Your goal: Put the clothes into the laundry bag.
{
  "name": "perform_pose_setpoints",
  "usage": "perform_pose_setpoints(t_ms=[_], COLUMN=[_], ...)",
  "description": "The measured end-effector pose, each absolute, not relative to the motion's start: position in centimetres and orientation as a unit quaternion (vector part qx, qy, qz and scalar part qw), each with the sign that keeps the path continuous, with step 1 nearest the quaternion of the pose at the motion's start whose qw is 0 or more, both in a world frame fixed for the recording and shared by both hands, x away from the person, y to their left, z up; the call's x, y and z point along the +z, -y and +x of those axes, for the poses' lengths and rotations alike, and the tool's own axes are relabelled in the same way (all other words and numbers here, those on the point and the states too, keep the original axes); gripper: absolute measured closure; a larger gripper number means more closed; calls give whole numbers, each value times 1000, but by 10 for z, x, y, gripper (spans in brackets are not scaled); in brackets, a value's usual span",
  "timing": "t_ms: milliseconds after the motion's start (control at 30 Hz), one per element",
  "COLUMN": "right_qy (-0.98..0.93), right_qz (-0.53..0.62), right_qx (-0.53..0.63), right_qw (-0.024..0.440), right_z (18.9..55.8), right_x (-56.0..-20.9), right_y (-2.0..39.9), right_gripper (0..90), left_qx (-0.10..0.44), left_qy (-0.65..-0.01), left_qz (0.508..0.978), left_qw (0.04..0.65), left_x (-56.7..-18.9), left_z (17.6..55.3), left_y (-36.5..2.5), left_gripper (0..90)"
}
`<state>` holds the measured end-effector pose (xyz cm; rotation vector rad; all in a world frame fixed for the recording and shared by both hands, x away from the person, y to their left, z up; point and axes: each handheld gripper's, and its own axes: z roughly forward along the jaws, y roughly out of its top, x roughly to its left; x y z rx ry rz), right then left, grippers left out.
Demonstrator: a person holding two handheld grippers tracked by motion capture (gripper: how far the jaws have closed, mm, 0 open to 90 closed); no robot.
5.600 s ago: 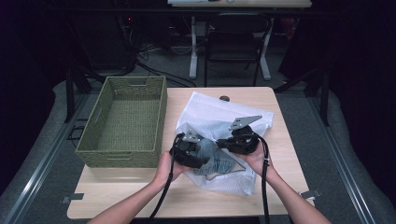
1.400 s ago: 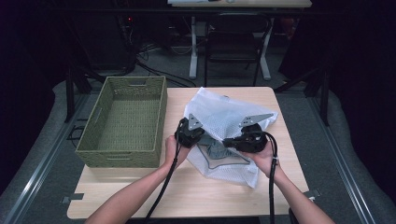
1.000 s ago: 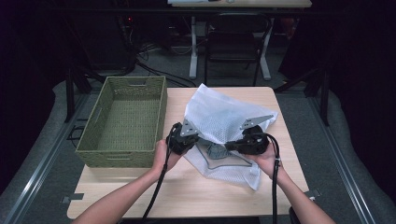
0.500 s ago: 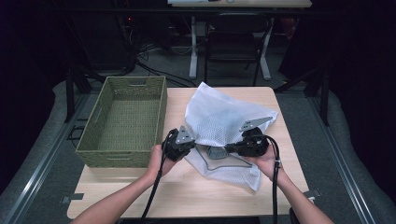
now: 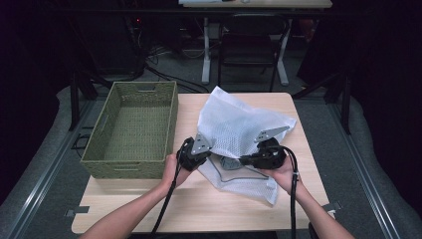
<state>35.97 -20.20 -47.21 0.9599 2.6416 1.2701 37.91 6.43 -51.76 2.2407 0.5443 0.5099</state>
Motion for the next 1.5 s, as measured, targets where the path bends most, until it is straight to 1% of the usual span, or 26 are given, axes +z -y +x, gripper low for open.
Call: perform_pose_setpoints(t_ms=[233, 500, 667, 767, 867, 1000, 1200, 1500], right_qy=[-861, -872, -875, -879, -880, -887, -892, -911], right_qz=[309, 300, 294, 288, 291, 288, 297, 289], right_qx=[402, 385, 383, 379, 375, 358, 338, 291], right_qw=[27, 27, 31, 32, 30, 43, 36, 25], right_z=[357, 351, 347, 345, 342, 340, 344, 351], right_x=[-475, -481, -477, -476, -479, -487, -501, -528], right_y=[202, 199, 201, 205, 208, 203, 203, 189], right_gripper=[891, 891, 891, 891, 891, 891, 890, 888], left_qx=[177, 158, 148, 151, 144, 137, 122, 94], left_qy=[-187, -184, -175, -167, -169, -169, -177, -198], left_qz=[899, 900, 903, 907, 909, 915, 922, 928], left_qw=[355, 362, 363, 357, 352, 339, 323, 301], left_x=[-513, -517, -514, -514, -520, -527, -539, -555], left_z=[364, 349, 340, 333, 335, 340, 346, 353], left_y=[-71, -78, -76, -75, -74, -70, -67, -68], left_gripper=[891, 891, 891, 891, 891, 891, 890, 887])
